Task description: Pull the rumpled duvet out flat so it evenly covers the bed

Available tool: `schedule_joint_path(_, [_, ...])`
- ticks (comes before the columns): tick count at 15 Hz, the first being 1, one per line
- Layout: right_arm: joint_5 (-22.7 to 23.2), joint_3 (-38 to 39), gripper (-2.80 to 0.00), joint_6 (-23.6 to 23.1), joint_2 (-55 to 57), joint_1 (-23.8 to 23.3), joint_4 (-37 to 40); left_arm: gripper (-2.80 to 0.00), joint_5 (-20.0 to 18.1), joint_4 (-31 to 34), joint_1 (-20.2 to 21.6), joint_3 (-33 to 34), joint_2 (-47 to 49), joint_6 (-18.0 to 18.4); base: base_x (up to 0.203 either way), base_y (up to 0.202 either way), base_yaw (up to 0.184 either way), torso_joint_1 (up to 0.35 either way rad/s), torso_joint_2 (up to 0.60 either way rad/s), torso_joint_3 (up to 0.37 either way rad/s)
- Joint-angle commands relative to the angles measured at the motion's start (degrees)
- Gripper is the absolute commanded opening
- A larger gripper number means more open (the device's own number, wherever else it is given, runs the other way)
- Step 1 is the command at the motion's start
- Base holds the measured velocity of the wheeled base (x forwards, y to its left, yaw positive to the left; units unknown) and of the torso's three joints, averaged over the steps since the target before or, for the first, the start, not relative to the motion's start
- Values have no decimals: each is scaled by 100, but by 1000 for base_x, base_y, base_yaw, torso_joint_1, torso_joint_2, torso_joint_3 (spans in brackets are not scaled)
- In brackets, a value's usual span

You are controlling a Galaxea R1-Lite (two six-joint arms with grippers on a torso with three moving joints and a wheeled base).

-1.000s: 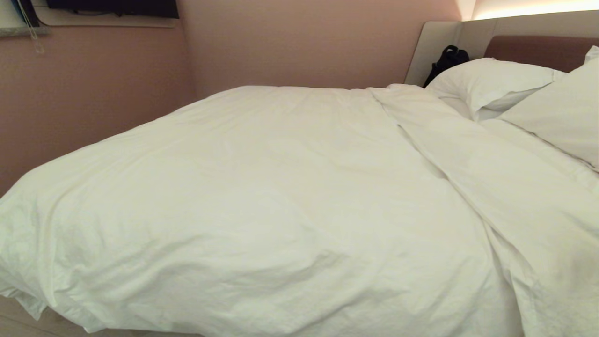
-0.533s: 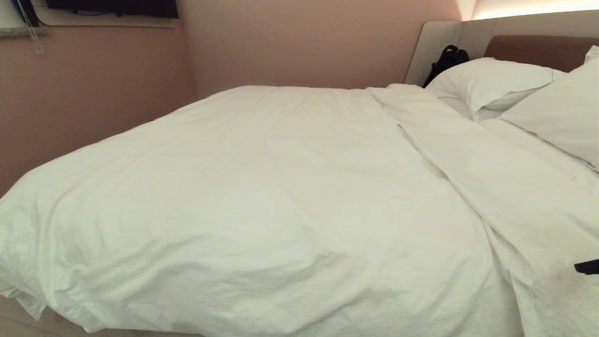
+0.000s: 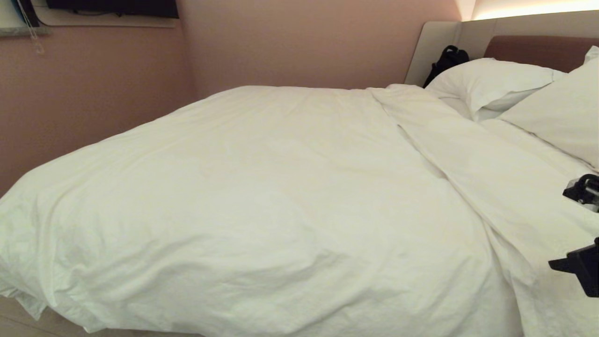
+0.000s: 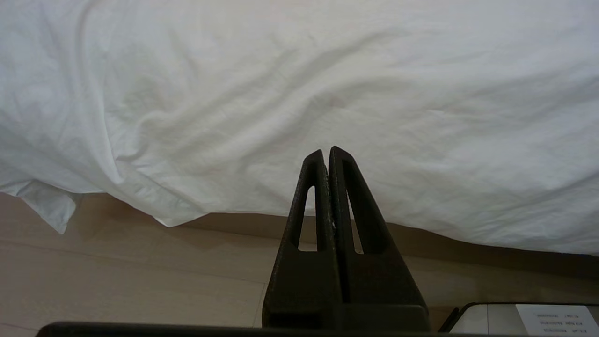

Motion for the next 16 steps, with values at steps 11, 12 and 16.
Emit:
schedule_joint_path(11, [-3515,1045,0,914,300,1431,-1582,-280,1,5,2,1,0,1,0,0,0,0,0,0])
schedule_joint_path(12, [-3638,1120,0,907,351,1537,-1672,-280,1,5,2,1,0,1,0,0,0,0,0,0])
schedule_joint_path(16, [-4223,1376,0,920,657,1980,-2218,-280,1,5,2,1,0,1,0,0,0,0,0,0])
